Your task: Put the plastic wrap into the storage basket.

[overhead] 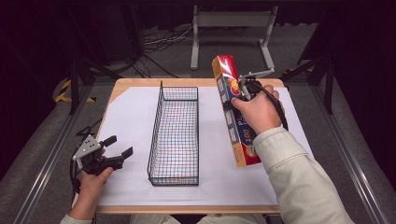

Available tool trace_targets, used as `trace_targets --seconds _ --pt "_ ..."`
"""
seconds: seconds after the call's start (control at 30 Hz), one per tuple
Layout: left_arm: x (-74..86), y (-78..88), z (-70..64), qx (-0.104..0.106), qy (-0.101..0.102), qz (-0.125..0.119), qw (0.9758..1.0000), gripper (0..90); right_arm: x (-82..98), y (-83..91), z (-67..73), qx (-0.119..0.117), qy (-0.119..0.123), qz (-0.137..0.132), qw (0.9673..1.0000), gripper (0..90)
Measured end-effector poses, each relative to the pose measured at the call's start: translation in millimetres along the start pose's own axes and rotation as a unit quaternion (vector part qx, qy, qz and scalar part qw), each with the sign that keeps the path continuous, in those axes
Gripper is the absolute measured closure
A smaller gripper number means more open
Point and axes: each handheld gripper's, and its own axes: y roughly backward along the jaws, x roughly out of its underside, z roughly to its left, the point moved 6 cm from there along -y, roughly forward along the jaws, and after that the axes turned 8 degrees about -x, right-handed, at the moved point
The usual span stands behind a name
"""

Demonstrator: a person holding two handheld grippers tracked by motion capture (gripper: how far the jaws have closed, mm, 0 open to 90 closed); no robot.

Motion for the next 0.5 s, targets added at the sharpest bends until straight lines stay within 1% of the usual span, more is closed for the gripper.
trace_targets --seconds 0.07,0.1,0.13,0.17,0.23,0.33,0.37,0.43,0.47,0.5 --pt "-1.2 -0.5 -0.5 -0.001 -0.002 -0.003 1.0 14.9 -3.5 -1.9 3.6 -0.007 -0.021 -0.005 0.9997 42.8" --pt "-1.9 -1.0 -1.6 -0.008 -0.01 -0.005 0.9999 14.9 -5.5 -3.0 5.2 -0.008 -0.033 -0.009 0.9994 42.7" --pt "-1.9 -1.0 -1.6 -0.008 -0.01 -0.005 0.9999 14.9 -5.5 -3.0 5.2 -0.008 -0.033 -0.009 0.9994 42.7" --pt "-2.6 -1.5 -3.3 -0.012 -0.02 -0.005 0.9997 14.9 -6.9 -4.3 6.2 -0.007 -0.044 -0.011 0.999 42.8" --pt "-5.0 -2.2 -5.6 -0.017 -0.032 -0.005 0.9993 14.9 -8.2 -7.8 7.9 -0.004 -0.065 -0.007 0.9979 42.7" --pt "-8.4 -4.5 -6.2 -0.021 -0.035 -0.007 0.9992 14.9 -9.2 -13.2 12.1 -0.012 -0.094 -0.002 0.9955 42.6" --pt "-9.1 -5.4 -6.4 -0.022 -0.033 -0.008 0.9992 14.9 -9.6 -15.1 14.7 -0.019 -0.103 0.001 0.9945 42.4" --pt "-10.6 -7.2 -6.2 -0.016 -0.031 -0.01 0.9993 14.9 -10.8 -18.4 19.5 -0.04 -0.125 0.006 0.9913 42.4" --pt "-11.1 -7.9 -5.8 -0.015 -0.032 -0.011 0.9993 14.9 -11.9 -20.2 22.0 -0.045 -0.133 0.005 0.9901 42.4" --pt "-11.4 -8.5 -5.7 -0.013 -0.029 -0.013 0.9994 14.9 -12.6 -21.9 24.3 -0.045 -0.133 0.004 0.99 42.4"
